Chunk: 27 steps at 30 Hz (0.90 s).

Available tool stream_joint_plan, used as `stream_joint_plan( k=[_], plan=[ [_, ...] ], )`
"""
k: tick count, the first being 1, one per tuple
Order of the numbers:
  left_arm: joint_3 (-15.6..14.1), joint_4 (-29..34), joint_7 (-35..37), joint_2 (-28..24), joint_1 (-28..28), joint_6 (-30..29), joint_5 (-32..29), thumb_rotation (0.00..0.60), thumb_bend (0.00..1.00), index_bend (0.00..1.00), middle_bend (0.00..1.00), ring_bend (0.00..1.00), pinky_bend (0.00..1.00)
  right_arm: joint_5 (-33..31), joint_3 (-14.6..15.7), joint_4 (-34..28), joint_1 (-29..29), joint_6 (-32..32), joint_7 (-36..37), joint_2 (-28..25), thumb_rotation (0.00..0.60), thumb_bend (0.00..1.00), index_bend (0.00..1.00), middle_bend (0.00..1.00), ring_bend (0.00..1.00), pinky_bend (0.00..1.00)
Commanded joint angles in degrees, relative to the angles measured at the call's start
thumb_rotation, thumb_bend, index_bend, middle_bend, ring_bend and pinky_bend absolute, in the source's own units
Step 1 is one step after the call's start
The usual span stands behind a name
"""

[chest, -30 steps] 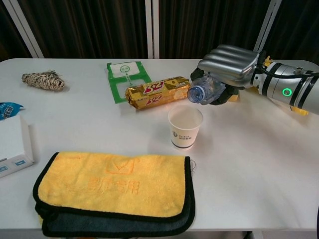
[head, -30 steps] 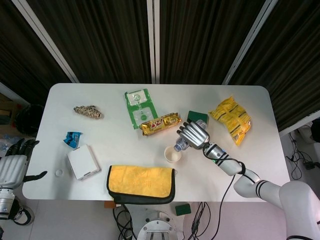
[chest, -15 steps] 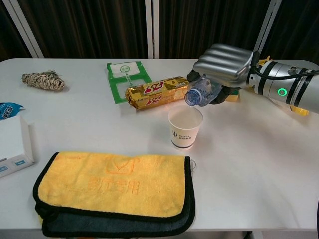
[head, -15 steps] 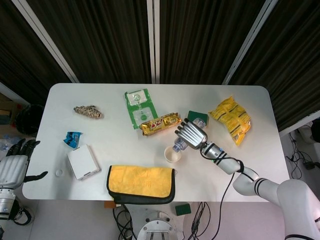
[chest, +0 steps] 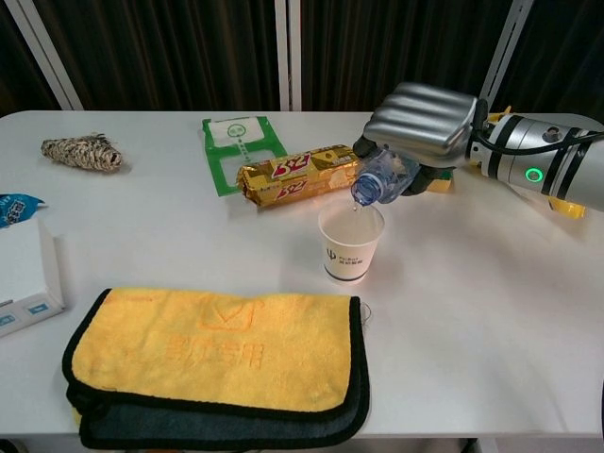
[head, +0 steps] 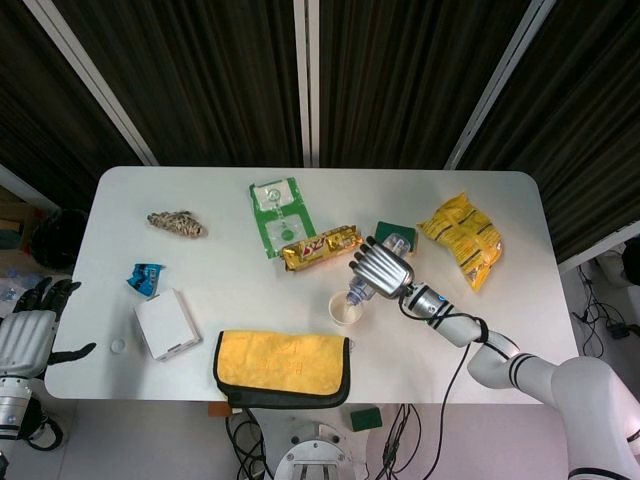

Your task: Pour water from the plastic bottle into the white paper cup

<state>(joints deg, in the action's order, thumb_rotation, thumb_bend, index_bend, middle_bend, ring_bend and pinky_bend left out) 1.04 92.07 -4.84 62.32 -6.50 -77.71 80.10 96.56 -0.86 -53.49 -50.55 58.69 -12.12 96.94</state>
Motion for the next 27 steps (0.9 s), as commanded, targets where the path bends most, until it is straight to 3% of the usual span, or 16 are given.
stream_joint_plan(
  k=[1,27],
  plan=[
    [-0.01,-0.01,0.02,-0.01,0.02,-0.02,0.0,0.487,0.05,0.14,0.12,0.03,0.13,0.09,0.09,0.03,-0.1,0.02,-0.23,0.03,0.6,0.48,0.97,0.66,0.52,0.41],
    [-0.05,0.09,0.06,-0.26,0.1,0.07,-0.11,0.488,0.05,0.14,0.12,0.03,0.13,-0.26,0.27,-0.5,-0.33,-0.16,-1.77,-0.94,0.6,0.48,0.97,0.66,0.52,0.41]
  ],
)
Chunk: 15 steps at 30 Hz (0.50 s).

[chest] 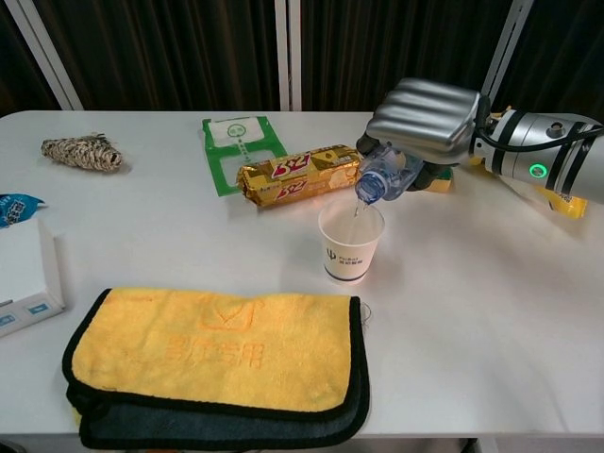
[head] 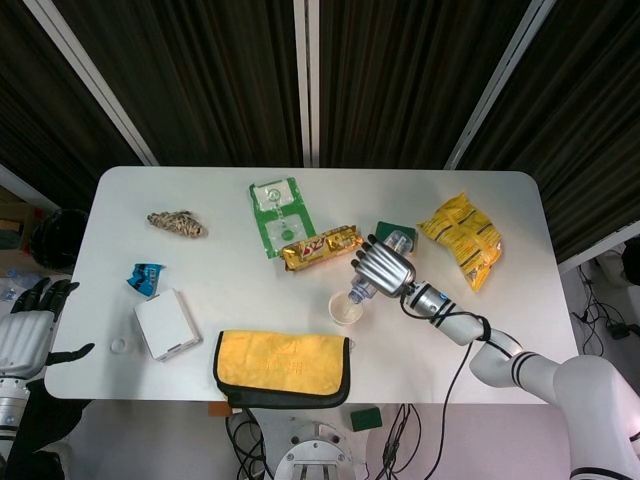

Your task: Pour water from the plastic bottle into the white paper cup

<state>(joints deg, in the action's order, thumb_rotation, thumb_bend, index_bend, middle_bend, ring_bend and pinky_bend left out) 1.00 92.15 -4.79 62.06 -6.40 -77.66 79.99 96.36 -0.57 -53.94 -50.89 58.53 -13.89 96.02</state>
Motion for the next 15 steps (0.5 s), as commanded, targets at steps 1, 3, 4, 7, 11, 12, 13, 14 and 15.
stream_joint_plan(
  k=[1,3,4,7,11,12,13,14,15],
  plan=[
    [0.0,0.03,0.0,-0.01,-0.01,0.02,0.0,0.488,0.05,0.14,0.12,0.03,0.13,-0.11,-0.04,-0.08,0.01,-0.04,0.0,-0.02,0.6,0.48,0.97,0.66,0.52,0.41],
    [0.0,0.05,-0.03,-0.03,-0.01,-0.02,0.04,0.488,0.05,0.14,0.12,0.03,0.13,-0.3,-0.1,-0.17,0.05,-0.12,-0.05,0.02,0.6,0.48,0.97,0.66,0.52,0.41],
    [0.01,0.06,-0.03,-0.03,-0.01,-0.05,0.06,0.486,0.05,0.14,0.12,0.03,0.13,-0.38,-0.13,-0.22,0.07,-0.15,-0.05,0.04,0.6,0.48,0.97,0.66,0.52,0.41],
    [0.0,0.03,-0.03,-0.02,0.01,-0.07,0.05,0.489,0.05,0.14,0.12,0.03,0.13,-0.94,-0.32,-0.51,0.26,-0.33,0.6,0.06,0.6,0.48,0.97,0.65,0.52,0.41],
    [-0.01,0.02,-0.03,-0.04,0.05,-0.06,-0.01,0.488,0.05,0.14,0.12,0.03,0.13,-2.88,-1.06,-2.05,0.75,-1.18,4.06,-0.28,0.6,0.48,0.97,0.65,0.52,0.41],
    [-0.01,0.03,-0.01,-0.04,0.05,-0.06,-0.02,0.491,0.05,0.14,0.12,0.03,0.13,-3.17,-1.2,-2.39,0.83,-1.23,4.82,-0.41,0.6,0.48,0.97,0.65,0.52,0.41],
    [-0.01,0.02,0.0,-0.04,0.05,-0.07,-0.01,0.491,0.05,0.14,0.12,0.03,0.13,-3.32,-1.29,-2.64,0.88,-1.21,5.38,-0.53,0.6,0.48,0.97,0.65,0.52,0.41],
    [-0.01,0.02,-0.02,-0.03,0.04,-0.06,0.01,0.492,0.05,0.14,0.12,0.03,0.13,-3.36,-1.34,-2.83,0.93,-1.09,5.81,-0.66,0.6,0.48,0.97,0.65,0.52,0.41],
    [-0.02,0.03,-0.06,-0.02,0.03,-0.04,0.02,0.49,0.05,0.14,0.12,0.03,0.13,-3.35,-1.41,-3.02,1.03,-0.76,6.37,-0.78,0.6,0.48,0.97,0.65,0.52,0.41]
  ],
)
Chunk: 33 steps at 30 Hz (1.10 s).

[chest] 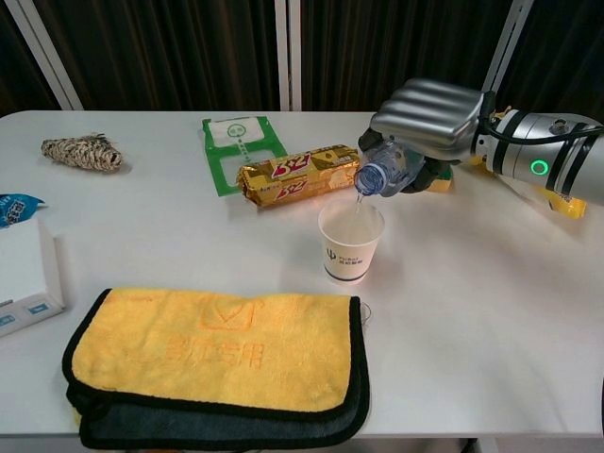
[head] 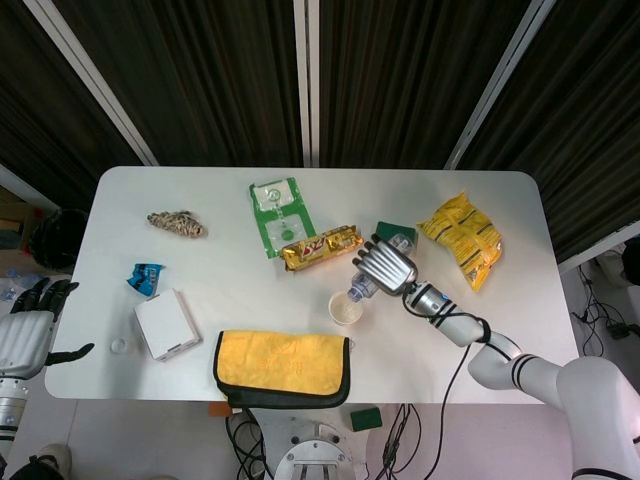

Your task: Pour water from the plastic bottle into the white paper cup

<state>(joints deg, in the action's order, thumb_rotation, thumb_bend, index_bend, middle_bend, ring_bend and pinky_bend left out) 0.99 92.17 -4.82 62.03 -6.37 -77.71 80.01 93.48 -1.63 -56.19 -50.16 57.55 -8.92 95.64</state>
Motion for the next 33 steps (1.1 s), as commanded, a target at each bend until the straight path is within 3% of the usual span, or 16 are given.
stream_joint_plan(
  k=[1,8,14,19,24,33],
  plan=[
    [-0.02,0.01,-0.03,0.03,-0.02,0.03,0.02,0.49,0.05,0.14,0.12,0.03,0.13,-0.51,-0.41,-0.95,0.41,0.53,1.96,-0.45,0.6,0.48,0.97,0.65,0.52,0.41],
    [-0.05,0.0,-0.07,0.08,0.02,0.0,0.03,0.49,0.05,0.14,0.12,0.03,0.13,-3.12,-1.66,-4.12,2.34,1.98,12.23,-1.7,0.6,0.48,0.97,0.65,0.52,0.41],
    [-0.19,-0.04,-0.33,0.22,-0.11,0.33,0.11,0.489,0.05,0.14,0.12,0.03,0.13,-7.13,-3.11,-5.52,5.74,3.3,25.61,-1.86,0.6,0.48,0.97,0.66,0.52,0.41],
    [-0.31,0.2,-0.76,0.35,-0.21,0.47,0.26,0.487,0.05,0.14,0.12,0.03,0.13,-9.3,-4.17,-5.07,8.7,4.47,42.45,-0.93,0.6,0.47,0.97,0.66,0.52,0.42],
    [-0.35,0.59,-1.28,0.22,-0.23,0.58,0.07,0.488,0.05,0.14,0.12,0.03,0.13,-8.81,-3.73,0.45,11.26,6.56,56.49,1.28,0.6,0.44,0.97,0.67,0.52,0.43],
    [-0.43,1.31,-2.73,0.52,-0.73,1.16,0.18,0.489,0.05,0.14,0.12,0.03,0.13,-8.53,-3.69,14.71,14.99,10.82,70.2,9.15,0.6,0.36,0.91,0.65,0.44,0.43]
  ],
)
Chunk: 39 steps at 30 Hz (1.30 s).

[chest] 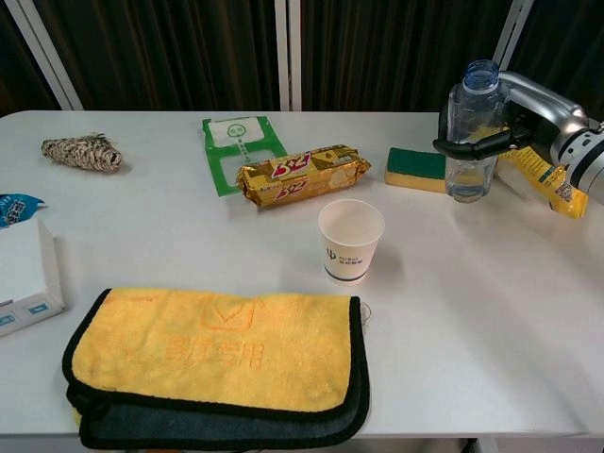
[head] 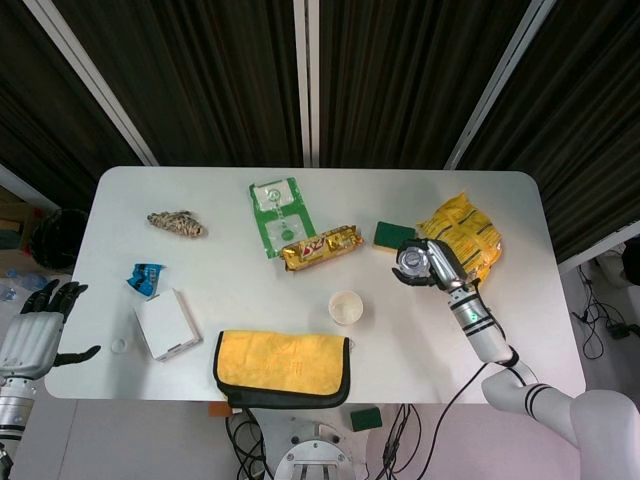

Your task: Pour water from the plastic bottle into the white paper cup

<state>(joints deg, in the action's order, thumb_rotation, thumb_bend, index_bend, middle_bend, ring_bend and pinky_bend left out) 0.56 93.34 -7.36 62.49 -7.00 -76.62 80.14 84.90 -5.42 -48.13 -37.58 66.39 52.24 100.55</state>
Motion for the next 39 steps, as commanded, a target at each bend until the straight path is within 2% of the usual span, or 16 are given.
stream_joint_plan(
  k=[1,10,24,33,39],
  plan=[
    [0.01,0.2,-0.34,0.09,-0.16,0.12,0.04,0.489,0.05,0.14,0.12,0.03,0.13,0.24,0.24,7.74,2.52,1.94,10.62,4.73,0.6,0.36,0.91,0.65,0.44,0.43],
    [-0.04,0.86,-1.43,-0.01,-0.48,0.55,-0.22,0.487,0.05,0.14,0.12,0.03,0.13,0.57,0.25,14.93,3.0,0.73,24.0,9.2,0.6,0.36,0.88,0.65,0.41,0.39],
    [-0.16,1.24,-1.56,-0.63,-0.41,0.42,-0.41,0.492,0.05,0.14,0.12,0.03,0.13,2.27,1.74,23.36,3.07,0.0,25.94,13.93,0.6,0.33,0.86,0.65,0.41,0.39],
    [-0.3,0.7,-1.04,-0.79,-0.23,0.46,-0.59,0.491,0.05,0.14,0.12,0.03,0.13,2.72,2.07,26.32,3.06,-0.06,28.04,15.72,0.6,0.32,0.84,0.65,0.41,0.39],
    [-0.25,0.6,-0.94,-0.77,-0.32,0.52,-0.58,0.49,0.05,0.14,0.12,0.03,0.13,3.0,2.33,27.27,3.03,-0.17,29.05,16.13,0.6,0.29,0.79,0.63,0.38,0.39]
  ],
)
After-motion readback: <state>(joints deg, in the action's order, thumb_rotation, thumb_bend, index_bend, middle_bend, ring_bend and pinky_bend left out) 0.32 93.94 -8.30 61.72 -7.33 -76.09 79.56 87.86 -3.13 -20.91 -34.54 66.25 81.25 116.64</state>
